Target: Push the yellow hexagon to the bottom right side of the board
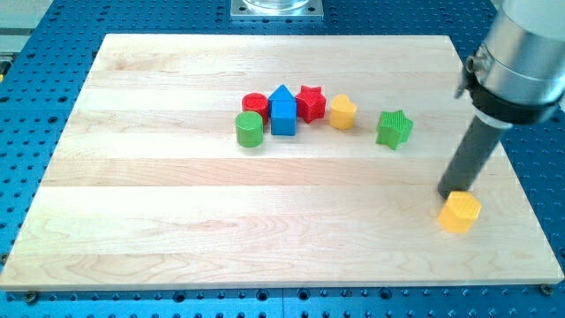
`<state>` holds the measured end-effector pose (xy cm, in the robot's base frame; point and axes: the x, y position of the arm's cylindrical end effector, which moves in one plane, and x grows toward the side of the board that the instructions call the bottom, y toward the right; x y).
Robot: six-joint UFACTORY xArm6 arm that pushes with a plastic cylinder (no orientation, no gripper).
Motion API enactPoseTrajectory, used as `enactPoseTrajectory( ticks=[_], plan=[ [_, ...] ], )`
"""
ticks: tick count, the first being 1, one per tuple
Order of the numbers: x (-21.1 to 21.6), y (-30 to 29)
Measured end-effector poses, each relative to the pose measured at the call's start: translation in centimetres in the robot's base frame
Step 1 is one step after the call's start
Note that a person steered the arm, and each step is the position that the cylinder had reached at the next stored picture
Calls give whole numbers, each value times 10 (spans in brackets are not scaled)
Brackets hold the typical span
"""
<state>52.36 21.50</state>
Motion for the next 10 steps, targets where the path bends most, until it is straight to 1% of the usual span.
enactPoseTrajectory(
  ticks=[1,2,3,4,5,6,7,10],
  plan=[
    [0,1],
    [7,-11],
    [13,-44],
    [18,-44],
    [3,-47],
    [2,-22],
    [2,-17],
    [21,-19]
  ],
)
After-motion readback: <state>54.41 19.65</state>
